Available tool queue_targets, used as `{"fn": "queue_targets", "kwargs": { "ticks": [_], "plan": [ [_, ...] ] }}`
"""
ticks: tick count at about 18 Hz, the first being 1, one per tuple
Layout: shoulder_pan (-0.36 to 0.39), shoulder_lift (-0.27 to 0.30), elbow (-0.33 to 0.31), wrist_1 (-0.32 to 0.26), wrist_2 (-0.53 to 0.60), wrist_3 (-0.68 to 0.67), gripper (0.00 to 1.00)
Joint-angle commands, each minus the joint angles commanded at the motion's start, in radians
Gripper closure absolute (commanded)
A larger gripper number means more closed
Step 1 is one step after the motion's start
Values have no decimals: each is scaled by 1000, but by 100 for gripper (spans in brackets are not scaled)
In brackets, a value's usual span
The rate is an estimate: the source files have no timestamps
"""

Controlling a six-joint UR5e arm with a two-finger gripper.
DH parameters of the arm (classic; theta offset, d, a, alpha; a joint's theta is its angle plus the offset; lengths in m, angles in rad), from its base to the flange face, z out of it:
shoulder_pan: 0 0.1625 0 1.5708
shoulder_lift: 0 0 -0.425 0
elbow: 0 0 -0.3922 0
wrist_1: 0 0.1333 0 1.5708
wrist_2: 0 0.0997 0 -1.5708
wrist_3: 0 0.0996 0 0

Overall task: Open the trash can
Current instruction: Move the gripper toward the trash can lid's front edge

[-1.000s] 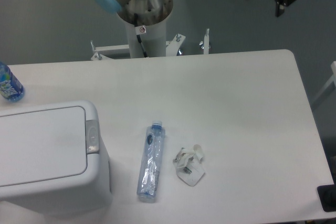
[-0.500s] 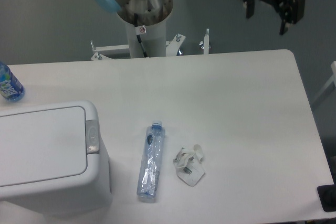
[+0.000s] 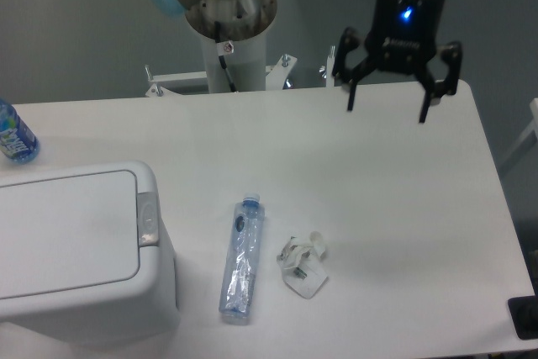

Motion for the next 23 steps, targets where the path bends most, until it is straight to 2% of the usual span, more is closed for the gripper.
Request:
{"fn": "queue_targets", "kwargs": {
  "ticks": [3, 6, 16, 23],
  "plan": [
    [-32, -29, 0, 75, -64, -153, 0],
    [-40, -35, -5, 88, -133, -273, 0],
    [-166, -89, -11, 94, -138, -298, 0],
    [-217, -106, -9, 98, -138, -350, 0]
  ]
}}
